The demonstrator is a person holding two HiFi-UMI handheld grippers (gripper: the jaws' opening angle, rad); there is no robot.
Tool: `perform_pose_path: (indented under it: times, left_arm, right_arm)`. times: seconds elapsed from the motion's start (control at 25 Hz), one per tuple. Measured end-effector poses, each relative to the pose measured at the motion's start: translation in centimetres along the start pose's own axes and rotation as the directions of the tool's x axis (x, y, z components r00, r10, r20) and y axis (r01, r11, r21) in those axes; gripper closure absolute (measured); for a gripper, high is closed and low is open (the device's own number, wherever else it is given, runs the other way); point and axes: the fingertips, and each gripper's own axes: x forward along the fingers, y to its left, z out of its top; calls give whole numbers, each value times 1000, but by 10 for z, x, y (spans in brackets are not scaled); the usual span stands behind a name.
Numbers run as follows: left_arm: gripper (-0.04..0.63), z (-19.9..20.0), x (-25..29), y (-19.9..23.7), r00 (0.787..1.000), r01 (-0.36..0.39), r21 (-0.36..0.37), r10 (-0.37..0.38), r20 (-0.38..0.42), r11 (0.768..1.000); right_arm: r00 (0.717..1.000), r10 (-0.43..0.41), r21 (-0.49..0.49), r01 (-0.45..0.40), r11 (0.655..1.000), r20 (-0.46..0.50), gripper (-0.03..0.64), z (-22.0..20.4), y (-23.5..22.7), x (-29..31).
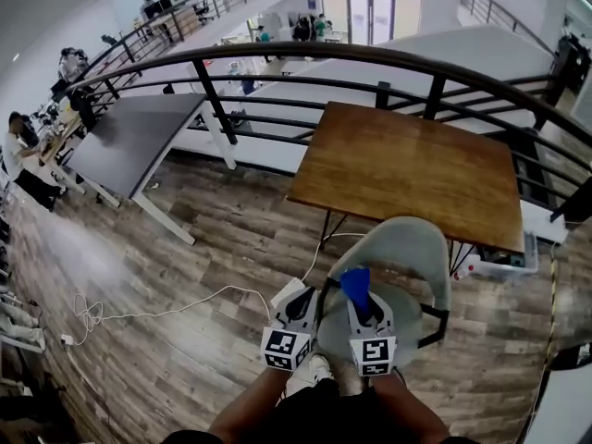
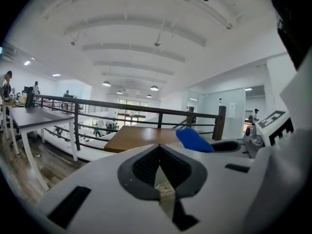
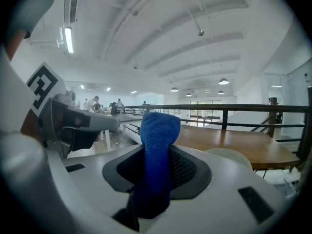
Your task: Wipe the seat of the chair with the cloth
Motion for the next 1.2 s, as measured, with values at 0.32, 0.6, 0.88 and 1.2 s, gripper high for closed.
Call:
perform_pose_path:
  times: [0.32, 0.6, 0.88, 1.2]
  left_arm:
    - [594, -49, 47, -18, 991, 95, -44, -99, -93, 994]
    - [594, -117, 80, -28, 975, 101, -103, -120, -189, 990]
    - [594, -181, 113, -29, 969, 85, -127, -112, -219, 988]
    - [594, -261, 150, -43, 959, 72, -156, -111, -259, 985]
  right_arm:
    - [996, -47, 66, 51, 997, -73, 486, -40, -26, 13]
    - [987, -26, 98, 42, 994, -160, 485, -99, -44, 37]
    - [972, -34, 185, 79, 980, -232, 486, -167, -69, 65]
    - [950, -5, 197, 69, 978, -311, 485, -259, -80, 93]
